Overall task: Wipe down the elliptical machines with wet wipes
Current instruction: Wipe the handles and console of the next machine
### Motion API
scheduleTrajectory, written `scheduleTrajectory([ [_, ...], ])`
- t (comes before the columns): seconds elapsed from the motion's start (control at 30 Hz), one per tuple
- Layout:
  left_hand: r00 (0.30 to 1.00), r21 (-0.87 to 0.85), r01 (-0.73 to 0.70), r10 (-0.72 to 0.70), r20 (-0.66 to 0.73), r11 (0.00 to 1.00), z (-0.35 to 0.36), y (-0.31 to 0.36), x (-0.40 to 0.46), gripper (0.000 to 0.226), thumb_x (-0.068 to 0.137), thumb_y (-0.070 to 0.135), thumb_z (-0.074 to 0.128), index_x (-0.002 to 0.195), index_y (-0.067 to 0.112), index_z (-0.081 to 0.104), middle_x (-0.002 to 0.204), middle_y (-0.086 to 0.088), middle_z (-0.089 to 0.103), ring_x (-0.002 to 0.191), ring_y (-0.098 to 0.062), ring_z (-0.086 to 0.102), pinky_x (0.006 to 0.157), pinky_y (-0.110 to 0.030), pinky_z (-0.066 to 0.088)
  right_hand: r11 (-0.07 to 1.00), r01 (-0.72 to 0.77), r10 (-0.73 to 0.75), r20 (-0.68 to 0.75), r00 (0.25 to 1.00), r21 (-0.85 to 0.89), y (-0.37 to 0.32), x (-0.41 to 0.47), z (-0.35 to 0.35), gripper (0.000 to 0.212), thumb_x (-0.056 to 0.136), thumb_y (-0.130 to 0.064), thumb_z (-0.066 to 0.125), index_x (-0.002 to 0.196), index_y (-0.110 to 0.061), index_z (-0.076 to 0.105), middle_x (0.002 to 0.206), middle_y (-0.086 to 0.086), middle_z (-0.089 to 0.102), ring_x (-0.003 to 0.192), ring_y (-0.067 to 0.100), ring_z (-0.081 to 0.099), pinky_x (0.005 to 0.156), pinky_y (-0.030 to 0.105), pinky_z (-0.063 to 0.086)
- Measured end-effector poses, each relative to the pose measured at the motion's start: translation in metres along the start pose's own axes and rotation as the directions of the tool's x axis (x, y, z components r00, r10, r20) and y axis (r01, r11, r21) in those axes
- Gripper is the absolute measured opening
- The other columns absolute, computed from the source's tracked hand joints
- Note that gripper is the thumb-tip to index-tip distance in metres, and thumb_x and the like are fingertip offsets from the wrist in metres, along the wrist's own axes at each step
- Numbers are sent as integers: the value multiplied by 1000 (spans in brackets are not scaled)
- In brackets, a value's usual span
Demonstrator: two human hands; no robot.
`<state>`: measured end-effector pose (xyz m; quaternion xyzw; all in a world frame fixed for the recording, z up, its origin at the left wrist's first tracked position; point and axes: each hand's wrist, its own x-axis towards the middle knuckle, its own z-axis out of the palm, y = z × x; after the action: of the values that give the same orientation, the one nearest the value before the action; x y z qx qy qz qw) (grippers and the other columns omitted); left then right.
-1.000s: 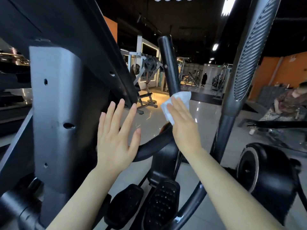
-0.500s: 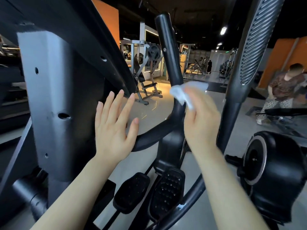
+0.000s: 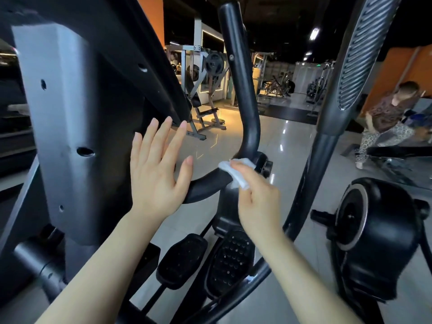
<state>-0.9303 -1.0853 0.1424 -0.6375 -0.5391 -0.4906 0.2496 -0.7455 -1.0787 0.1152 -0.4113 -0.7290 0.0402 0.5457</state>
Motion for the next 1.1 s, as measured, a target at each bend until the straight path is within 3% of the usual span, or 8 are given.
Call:
scheduleTrajectory([
  [0.13, 1000, 13, 0, 0, 18, 1000, 0, 0, -1, 50, 98, 34, 36, 141, 15, 52, 151, -11, 44, 146, -30, 28, 120, -37, 3, 935, -126, 135, -7, 991, 333, -43, -46, 16, 61, 82, 15, 41, 124, -21, 66, 121, -18, 65, 114, -5, 57, 97, 13, 43],
  [0.23, 999, 28, -2, 1, 42, 1000, -1, 1, -4, 49, 100, 34, 32, 142, 16, 50, 151, -10, 43, 146, -30, 28, 120, -42, 5, 871, -235, 347, -202, 916, 430, -35, -20, 2, 63, 93, 10, 38, 119, -44, 54, 114, -44, 53, 116, -24, 44, 99, 1, 31],
  [0.4, 998, 15, 26, -26, 50, 1000, 0, 2, -8, 51, 102, 33, 27, 142, 14, 51, 150, -4, 46, 146, -25, 28, 120, -37, 3, 830, -352, 497, -289, 818, 432, -4, 32, 19, 57, 96, 9, 34, 138, -27, 50, 144, -7, 50, 136, 5, 40, 112, 12, 28],
  [0.5, 994, -65, 29, -22, 105, 997, -4, 0, -18, 51, 102, 33, 26, 145, 14, 46, 154, -3, 40, 149, -22, 22, 120, -29, -2, 870, -244, 404, -338, 850, 428, -20, 1, 55, 71, 90, 18, 33, 128, -41, 48, 149, -3, 44, 142, 10, 34, 109, 6, 26],
  [0.63, 992, -207, 31, -5, 127, 978, -25, -5, -53, 46, 102, 26, 37, 145, 11, 43, 155, -5, 36, 150, -20, 20, 123, -32, 3, 871, -137, 352, -404, 844, 473, -40, -41, 80, 71, 83, 18, 30, 128, -34, 51, 143, -8, 46, 141, 10, 37, 115, 29, 34],
  [0.77, 1000, -35, -20, 20, -19, 999, -57, -16, -81, 40, 98, 16, 42, 135, 6, 51, 147, -13, 44, 144, -29, 31, 122, -42, 11, 910, -32, 212, -396, 893, 414, -55, -59, 94, 65, 77, 25, 28, 126, -3, 61, 144, -3, 48, 142, 13, 36, 115, 36, 35],
  [0.9, 992, 150, -39, 56, -109, 988, -68, -41, -83, 40, 97, 14, 45, 136, 2, 50, 146, -26, 40, 141, -41, 29, 117, -55, 16, 939, 231, -169, -244, 955, 255, -70, -63, 90, 41, 87, 14, 39, 116, 4, 66, 128, 11, 63, 131, 24, 51, 113, 44, 37],
  [1.1, 996, 155, -29, 42, -80, 988, -47, -74, -86, 49, 99, 13, 46, 145, -1, 38, 153, -32, 23, 145, -46, 14, 122, -48, 10, 978, 167, -185, -157, 970, -122, -16, 28, 0, 40, 92, -5, 36, 116, -1, 67, 120, 12, 67, 118, 21, 54, 102, 20, 36],
])
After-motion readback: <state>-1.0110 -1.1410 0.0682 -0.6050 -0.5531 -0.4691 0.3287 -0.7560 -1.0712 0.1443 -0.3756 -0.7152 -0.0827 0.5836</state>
